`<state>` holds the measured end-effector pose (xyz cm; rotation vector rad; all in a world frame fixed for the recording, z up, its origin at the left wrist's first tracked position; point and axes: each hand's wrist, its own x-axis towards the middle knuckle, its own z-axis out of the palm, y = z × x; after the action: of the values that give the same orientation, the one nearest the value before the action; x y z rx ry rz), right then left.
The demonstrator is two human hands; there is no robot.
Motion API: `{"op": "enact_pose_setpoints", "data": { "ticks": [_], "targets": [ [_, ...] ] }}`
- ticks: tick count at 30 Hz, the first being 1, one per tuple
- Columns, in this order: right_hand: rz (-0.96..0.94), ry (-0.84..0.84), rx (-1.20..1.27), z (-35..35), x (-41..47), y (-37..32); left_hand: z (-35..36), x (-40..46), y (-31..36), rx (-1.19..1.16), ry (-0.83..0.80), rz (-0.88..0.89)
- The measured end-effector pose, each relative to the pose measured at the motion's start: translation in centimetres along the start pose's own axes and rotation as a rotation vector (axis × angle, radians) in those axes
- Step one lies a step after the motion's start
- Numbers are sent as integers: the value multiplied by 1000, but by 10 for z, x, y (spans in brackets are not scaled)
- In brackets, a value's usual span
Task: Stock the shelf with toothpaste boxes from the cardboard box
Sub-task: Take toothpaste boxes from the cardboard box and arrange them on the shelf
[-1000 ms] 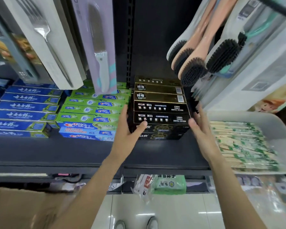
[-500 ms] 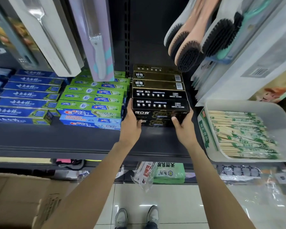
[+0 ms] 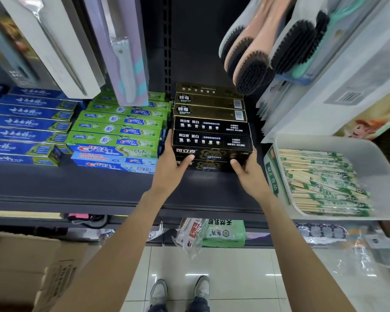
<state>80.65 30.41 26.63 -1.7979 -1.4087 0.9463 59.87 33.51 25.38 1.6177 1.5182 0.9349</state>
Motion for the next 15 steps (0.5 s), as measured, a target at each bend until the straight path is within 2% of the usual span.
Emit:
{"op": "enact_pose_setpoints", "data": {
  "ticks": [4,8,11,15],
  "targets": [
    [24,43,281,-18,-3,-14,-4,-2,7,-216,-6,-18],
    [-112,105,91,-21,14,-35,-15,14,17,-341,32,7],
    [-131,77,-79,-19,43,-49,-25,40,34,-392,-53,-82],
    [-76,-4,-211,-18,76,-58,-29,74,44,-299,-154,-232]
  ]
}}
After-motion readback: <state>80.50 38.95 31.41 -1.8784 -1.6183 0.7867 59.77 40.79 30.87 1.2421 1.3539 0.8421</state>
